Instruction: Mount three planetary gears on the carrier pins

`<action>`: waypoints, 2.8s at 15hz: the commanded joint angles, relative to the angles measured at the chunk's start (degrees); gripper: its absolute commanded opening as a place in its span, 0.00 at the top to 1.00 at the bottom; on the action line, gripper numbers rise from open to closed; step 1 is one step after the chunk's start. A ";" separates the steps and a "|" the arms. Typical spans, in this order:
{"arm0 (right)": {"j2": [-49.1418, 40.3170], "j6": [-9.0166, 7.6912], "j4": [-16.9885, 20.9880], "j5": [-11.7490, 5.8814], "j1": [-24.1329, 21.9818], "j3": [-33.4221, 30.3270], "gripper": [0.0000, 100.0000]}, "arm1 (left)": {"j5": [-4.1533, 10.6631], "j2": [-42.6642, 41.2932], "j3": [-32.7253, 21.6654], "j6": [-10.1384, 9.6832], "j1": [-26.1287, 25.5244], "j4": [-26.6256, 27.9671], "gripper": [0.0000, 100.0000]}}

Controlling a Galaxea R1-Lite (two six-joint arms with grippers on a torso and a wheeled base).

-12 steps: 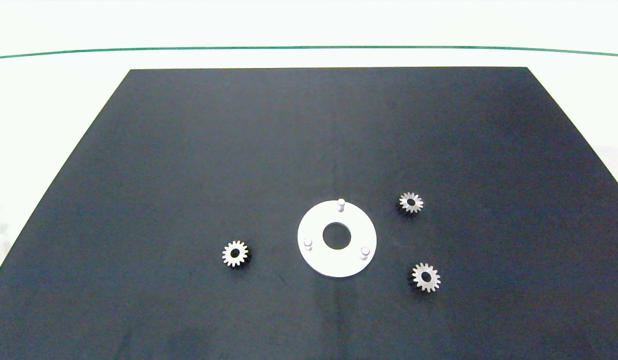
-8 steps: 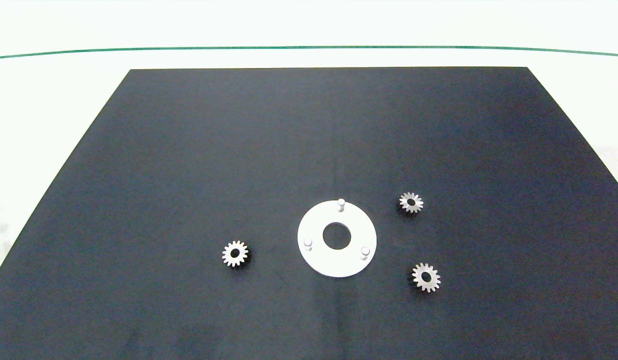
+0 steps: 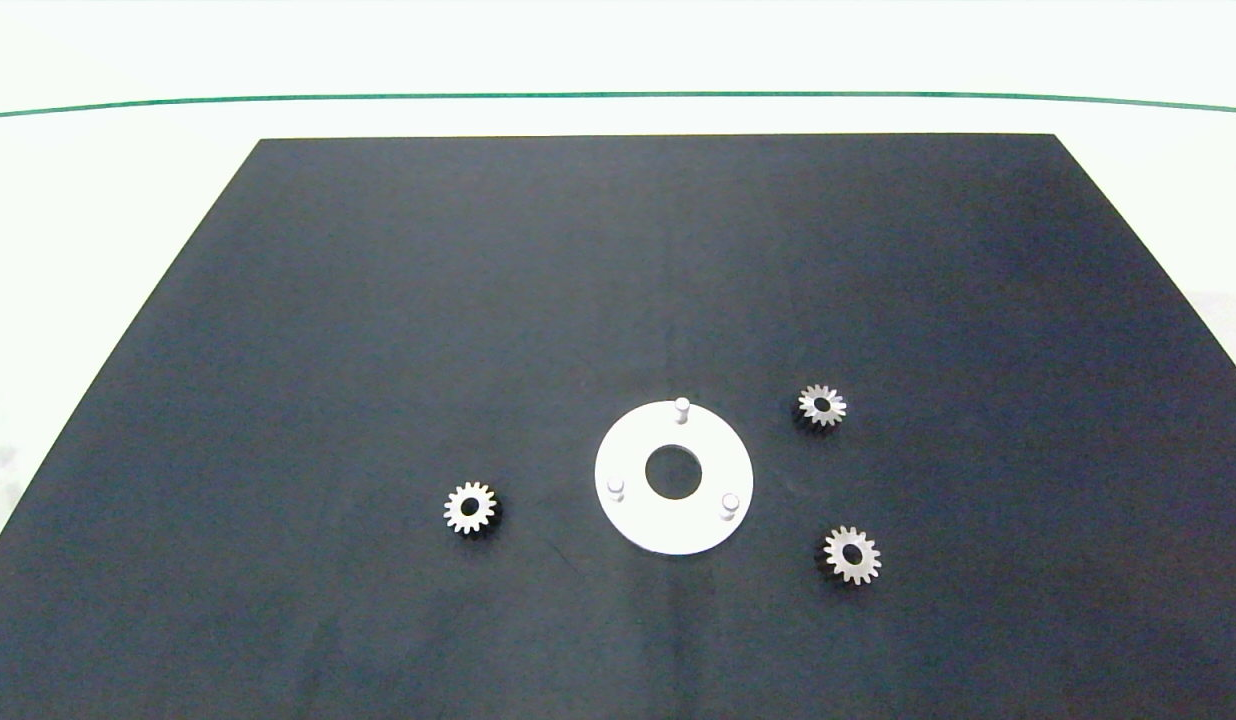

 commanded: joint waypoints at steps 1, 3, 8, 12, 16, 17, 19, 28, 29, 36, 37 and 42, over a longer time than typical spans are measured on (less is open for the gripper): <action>13.94 -3.48 0.58 0.33 2.00 -4.28 0.00 | 0.06 2.61 -1.51 0.16 0.25 0.16 0.00; 18.69 -3.92 -2.59 1.30 5.08 -4.28 0.00 | 2.25 4.20 -1.86 0.24 -0.01 0.07 0.00; 27.74 -4.10 -8.56 1.03 13.34 -4.19 0.00 | 2.25 4.55 -1.77 0.51 0.07 0.07 0.00; 36.09 -3.92 -14.10 0.94 20.55 -3.23 0.00 | 2.34 4.46 -1.59 0.51 0.25 0.16 0.00; 48.13 -4.01 -24.47 -1.78 27.32 -2.79 0.00 | 2.43 4.28 -1.59 0.51 0.42 0.16 0.00; 50.33 -3.83 -25.79 -3.01 28.28 -2.70 0.00 | 2.43 4.28 -1.77 0.51 0.34 0.07 0.00; 51.82 -3.31 -30.10 -3.36 30.22 -2.52 0.00 | 2.43 4.28 -1.95 0.51 0.34 0.07 0.00; 63.34 -2.69 -38.97 -3.89 33.21 -2.35 0.00 | 2.34 4.46 -1.51 0.60 0.16 -0.28 0.00; 64.39 -2.69 -39.59 -4.06 33.21 -2.35 0.00 | 2.34 4.37 -1.33 0.60 0.16 -0.28 0.00; 69.58 -2.69 -44.33 -4.33 32.77 -2.61 0.00 | 2.34 4.20 -1.59 0.60 0.25 -0.28 0.00; 70.37 -2.69 -44.95 -4.33 32.77 -2.44 0.00 | 2.34 4.20 -1.59 0.60 0.25 -0.28 0.00; 71.42 -2.60 -45.04 -4.94 32.68 -2.88 0.04 | 2.34 4.37 -1.95 0.60 0.07 -0.28 0.00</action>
